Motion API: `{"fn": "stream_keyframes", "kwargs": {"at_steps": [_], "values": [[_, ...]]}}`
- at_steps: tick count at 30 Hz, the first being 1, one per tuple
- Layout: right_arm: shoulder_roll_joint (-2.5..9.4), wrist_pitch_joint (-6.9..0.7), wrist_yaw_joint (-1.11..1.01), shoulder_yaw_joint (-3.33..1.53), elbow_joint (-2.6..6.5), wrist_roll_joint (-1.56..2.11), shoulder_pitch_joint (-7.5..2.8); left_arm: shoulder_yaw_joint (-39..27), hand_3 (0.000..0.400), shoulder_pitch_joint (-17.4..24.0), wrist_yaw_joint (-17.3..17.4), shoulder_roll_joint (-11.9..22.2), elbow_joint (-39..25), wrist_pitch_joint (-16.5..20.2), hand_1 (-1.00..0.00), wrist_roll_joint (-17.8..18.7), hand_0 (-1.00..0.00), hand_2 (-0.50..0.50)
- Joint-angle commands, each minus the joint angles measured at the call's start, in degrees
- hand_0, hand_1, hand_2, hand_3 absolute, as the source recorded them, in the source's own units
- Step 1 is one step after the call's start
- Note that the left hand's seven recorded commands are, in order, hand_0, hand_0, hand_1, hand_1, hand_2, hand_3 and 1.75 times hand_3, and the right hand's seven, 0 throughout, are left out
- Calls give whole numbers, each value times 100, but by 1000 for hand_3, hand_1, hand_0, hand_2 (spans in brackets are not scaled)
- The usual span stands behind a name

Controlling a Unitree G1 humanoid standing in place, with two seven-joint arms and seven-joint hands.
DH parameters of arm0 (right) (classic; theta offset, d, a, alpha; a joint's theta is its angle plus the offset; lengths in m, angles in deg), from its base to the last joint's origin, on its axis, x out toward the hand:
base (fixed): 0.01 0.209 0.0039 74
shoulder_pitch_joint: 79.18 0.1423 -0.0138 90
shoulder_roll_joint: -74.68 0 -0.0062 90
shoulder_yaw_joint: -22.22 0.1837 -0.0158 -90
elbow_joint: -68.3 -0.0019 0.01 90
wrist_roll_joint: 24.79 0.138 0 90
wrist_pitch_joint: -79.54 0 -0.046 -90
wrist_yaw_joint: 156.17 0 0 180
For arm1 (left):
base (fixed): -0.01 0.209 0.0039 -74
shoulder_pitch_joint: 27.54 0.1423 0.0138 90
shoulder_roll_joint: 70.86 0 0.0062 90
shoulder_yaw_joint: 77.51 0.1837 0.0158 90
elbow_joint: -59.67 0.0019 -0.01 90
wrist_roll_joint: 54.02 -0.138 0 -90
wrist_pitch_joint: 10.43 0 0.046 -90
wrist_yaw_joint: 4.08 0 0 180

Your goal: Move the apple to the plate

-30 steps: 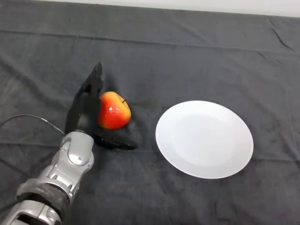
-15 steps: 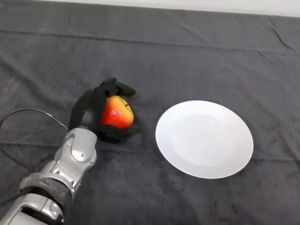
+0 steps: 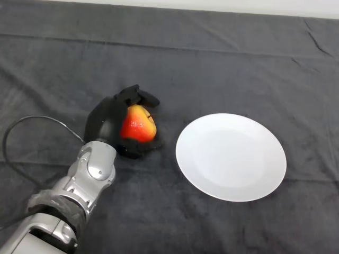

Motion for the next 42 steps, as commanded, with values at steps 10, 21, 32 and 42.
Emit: {"fn": "stream_keyframes", "kwargs": {"at_steps": [10,21,32,42], "values": [[971,-709,23,-411,565,100,-521,858,400,-516,-226,-199,-608,258,-1000,-193,-1000,0],[970,-705,21,-420,571,110,-519,1869,400,-875,-277,-507,-254,420,-1000,193,-1000,0],[969,-696,12,-435,587,131,-512,2903,400,-1124,-263,-655,-179,582,-1000,781,-1000,0],[967,-687,3,-451,603,154,-504,3622,400,-1264,-189,-675,-222,638,-1000,1236,-1000,0]]}}
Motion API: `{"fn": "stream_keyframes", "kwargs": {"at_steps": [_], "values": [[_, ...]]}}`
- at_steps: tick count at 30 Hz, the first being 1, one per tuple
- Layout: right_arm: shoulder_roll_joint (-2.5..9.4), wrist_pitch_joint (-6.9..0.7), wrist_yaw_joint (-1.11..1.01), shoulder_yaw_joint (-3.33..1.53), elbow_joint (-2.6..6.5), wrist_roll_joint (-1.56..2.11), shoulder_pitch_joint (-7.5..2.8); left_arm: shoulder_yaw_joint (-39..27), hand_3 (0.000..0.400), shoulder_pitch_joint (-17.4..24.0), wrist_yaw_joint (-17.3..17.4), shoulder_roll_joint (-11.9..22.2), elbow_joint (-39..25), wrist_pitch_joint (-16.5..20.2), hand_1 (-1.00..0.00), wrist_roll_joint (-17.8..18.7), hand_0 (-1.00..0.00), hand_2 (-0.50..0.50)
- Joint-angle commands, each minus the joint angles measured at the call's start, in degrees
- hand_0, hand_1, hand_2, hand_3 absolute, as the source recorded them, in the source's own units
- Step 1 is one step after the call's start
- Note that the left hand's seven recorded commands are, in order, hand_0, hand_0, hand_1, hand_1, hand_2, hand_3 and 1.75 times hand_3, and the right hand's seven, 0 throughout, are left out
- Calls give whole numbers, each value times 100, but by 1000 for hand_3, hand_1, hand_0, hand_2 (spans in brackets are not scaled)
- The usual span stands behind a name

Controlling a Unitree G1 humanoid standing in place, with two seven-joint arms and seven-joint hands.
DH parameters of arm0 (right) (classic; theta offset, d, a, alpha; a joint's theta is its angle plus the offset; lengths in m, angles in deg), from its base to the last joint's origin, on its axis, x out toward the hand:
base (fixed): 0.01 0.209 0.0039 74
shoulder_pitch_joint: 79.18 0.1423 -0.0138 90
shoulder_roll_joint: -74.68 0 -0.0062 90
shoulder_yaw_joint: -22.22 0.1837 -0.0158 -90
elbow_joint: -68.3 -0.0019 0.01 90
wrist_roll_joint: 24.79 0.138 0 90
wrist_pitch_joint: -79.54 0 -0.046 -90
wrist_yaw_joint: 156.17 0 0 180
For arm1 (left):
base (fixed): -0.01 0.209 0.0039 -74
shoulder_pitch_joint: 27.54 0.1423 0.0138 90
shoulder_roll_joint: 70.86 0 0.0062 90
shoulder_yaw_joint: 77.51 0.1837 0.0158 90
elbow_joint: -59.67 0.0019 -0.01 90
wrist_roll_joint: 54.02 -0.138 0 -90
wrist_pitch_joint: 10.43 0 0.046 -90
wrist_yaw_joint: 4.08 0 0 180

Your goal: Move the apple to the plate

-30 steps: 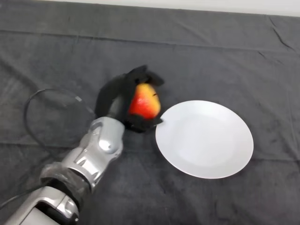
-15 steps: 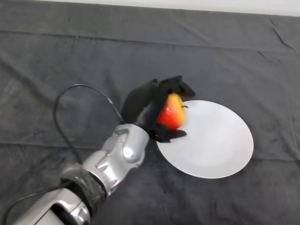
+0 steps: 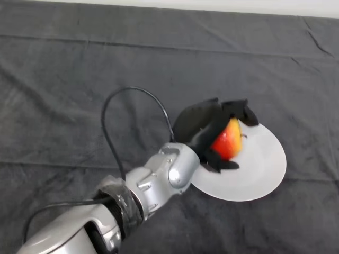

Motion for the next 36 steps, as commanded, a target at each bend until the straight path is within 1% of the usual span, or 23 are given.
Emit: {"fn": "stream_keyframes", "kwargs": {"at_steps": [1,4,5,6,7,8,9,10,18,24,30,36], "values": [[990,-756,12,-434,607,118,-516,294,400,-617,60,-83,80,14,-1000,70,-1000,0],[990,-753,10,-439,612,125,-513,418,400,-663,101,-80,98,3,-1000,173,-1000,0],[990,-752,9,-441,613,128,-513,455,400,-677,114,-79,107,-2,-871,206,-1000,-65],[990,-752,8,-443,615,130,-512,483,400,-690,125,-78,114,-6,-812,232,-1000,-94],[990,-751,7,-444,616,133,-511,513,376,-706,138,-79,123,-9,-616,262,-941,-163],[989,-750,6,-446,618,135,-511,540,212,-721,150,-79,132,-11,0,291,-529,-265],[989,-749,5,-448,619,137,-510,560,149,-735,159,-80,139,-13,0,315,-373,-186],[989,-748,4,-450,621,140,-509,580,0,-751,169,-80,147,-15,0,342,0,0],[988,-742,-1,-463,630,157,-505,650,0,-851,185,-69,205,-66,0,503,0,0],[987,-738,-5,-472,636,169,-502,553,0,-928,169,-13,239,-160,0,586,0,0],[986,-735,-7,-479,640,178,-501,283,0,-1009,101,111,205,-285,0,633,0,0],[985,-733,-8,-485,641,185,-500,-83,0,-961,-118,305,109,-496,0,605,0,0]]}}
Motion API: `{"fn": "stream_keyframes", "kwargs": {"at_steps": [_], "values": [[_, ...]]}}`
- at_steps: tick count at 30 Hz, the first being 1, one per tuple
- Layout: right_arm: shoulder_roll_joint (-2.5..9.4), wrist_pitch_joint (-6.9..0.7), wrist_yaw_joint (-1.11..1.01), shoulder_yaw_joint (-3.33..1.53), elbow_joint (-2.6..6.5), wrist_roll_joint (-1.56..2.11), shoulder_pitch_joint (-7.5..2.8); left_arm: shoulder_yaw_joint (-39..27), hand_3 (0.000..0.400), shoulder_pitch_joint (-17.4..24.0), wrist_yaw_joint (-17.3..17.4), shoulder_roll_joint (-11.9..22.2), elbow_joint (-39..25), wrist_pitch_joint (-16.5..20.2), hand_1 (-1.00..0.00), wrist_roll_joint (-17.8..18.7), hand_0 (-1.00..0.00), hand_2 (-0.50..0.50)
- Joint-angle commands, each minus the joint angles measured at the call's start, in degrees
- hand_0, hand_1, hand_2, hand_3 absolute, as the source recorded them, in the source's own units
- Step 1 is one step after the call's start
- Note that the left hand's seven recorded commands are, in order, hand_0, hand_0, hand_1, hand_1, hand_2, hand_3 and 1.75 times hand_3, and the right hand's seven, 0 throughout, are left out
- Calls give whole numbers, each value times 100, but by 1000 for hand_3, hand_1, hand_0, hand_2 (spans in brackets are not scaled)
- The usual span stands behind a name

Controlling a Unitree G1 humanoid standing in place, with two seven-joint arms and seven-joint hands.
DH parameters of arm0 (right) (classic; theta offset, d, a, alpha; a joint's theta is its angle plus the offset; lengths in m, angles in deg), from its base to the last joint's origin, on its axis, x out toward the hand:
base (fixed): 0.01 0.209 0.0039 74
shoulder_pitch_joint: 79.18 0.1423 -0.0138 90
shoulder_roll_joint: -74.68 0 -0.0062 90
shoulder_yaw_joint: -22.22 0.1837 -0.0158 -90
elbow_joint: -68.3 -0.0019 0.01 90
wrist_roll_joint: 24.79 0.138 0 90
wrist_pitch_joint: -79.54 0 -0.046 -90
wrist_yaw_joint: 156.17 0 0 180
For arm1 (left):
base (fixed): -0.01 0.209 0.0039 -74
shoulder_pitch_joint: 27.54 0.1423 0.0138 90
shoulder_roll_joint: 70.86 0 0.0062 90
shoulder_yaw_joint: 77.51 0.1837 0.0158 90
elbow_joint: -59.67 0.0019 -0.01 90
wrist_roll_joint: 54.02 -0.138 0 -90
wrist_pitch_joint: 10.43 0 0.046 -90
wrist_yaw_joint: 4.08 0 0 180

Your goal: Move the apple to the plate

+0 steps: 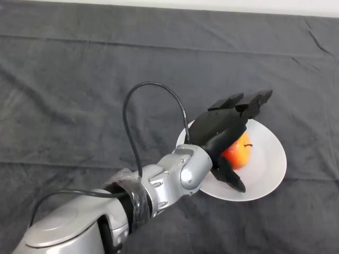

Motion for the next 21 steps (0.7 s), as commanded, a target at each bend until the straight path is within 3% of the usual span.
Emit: {"fn": "stream_keyframes", "kwargs": {"at_steps": [1,10,21], "values": [[990,-747,56,-462,638,77,-508,-254,0,-466,-155,100,-3,-175,0,33,0,0],[989,-747,58,-466,635,80,-510,-886,0,-183,-498,459,-176,-560,0,-24,0,0],[989,-750,65,-465,624,74,-515,-1757,0,305,-617,1040,-378,-1000,0,7,0,0]]}}
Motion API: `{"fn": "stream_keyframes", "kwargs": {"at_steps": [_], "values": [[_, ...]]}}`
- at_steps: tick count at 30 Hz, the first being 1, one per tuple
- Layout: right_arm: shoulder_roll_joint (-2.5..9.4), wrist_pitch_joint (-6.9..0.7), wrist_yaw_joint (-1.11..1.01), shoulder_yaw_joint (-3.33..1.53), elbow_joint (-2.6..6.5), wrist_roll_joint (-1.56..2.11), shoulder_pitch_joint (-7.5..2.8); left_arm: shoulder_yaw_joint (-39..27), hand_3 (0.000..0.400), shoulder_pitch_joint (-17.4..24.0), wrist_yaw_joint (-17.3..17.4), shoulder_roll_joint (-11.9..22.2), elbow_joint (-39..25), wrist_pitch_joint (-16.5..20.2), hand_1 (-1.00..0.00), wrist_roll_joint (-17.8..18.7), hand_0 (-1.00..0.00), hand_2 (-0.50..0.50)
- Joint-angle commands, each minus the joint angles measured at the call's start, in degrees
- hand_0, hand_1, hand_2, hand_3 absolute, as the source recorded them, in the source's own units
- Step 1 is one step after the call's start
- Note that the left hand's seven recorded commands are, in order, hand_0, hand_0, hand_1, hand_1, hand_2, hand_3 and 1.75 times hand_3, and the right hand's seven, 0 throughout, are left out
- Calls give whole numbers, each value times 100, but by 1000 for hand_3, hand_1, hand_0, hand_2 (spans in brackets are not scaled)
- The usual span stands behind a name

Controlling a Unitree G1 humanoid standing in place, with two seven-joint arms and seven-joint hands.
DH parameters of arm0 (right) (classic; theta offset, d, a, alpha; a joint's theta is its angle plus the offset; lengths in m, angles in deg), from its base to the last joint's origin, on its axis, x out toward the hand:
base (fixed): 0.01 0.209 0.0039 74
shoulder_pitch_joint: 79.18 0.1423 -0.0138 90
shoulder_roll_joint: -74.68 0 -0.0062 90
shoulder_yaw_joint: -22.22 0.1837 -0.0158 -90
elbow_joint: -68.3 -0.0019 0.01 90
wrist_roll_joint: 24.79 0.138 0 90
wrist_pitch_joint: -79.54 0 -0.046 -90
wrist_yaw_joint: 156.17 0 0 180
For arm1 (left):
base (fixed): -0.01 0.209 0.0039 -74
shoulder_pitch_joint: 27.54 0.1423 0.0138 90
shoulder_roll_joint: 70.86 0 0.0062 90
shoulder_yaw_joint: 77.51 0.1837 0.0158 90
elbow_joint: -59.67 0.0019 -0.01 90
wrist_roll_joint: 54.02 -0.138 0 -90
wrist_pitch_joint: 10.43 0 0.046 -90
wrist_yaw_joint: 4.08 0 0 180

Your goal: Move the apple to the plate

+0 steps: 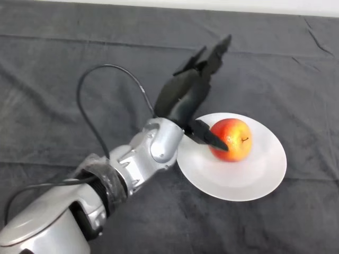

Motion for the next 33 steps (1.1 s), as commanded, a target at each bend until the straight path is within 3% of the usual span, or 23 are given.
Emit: {"fn": "stream_keyframes", "kwargs": {"at_steps": [1,17,33], "values": [[992,-751,67,-449,608,67,-521,-280,0,269,-90,291,-268,-128,0,22,0,0],[992,-763,82,-434,583,41,-532,-1661,0,1127,-74,1072,-551,-545,0,245,0,0],[994,-777,97,-411,557,7,-544,-2743,0,1920,-84,1294,-526,-913,0,345,0,0]]}}
